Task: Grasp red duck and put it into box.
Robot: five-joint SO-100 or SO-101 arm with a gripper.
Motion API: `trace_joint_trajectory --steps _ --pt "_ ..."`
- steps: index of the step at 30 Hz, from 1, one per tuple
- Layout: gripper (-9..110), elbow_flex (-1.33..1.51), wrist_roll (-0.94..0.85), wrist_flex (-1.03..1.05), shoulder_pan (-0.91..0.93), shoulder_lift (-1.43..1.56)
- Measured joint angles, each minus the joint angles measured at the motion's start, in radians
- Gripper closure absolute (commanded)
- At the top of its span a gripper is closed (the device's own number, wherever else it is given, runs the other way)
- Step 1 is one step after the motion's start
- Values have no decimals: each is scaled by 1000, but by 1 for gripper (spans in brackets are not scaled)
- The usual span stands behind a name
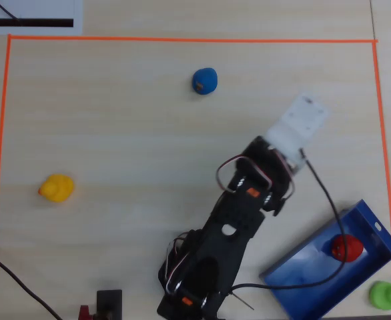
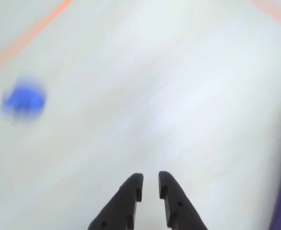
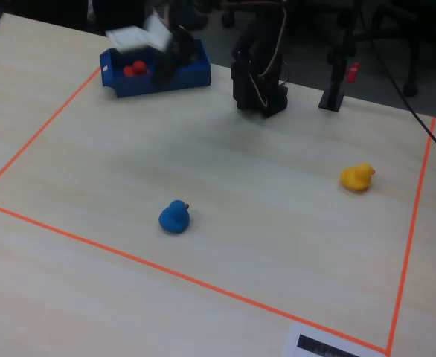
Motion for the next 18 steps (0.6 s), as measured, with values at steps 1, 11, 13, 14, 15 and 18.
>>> trace_joint_trajectory --steps 1,11,13,14,15,18 --pt "101 87 -14 12 -67 77" --pt "101 752 -91 -58 -502 537" --pt "101 836 -123 -95 -508 557" --pt "101 871 -141 -98 -505 571" --pt "101 907 -163 -97 -502 592" --pt "101 979 -192 -54 -506 673"
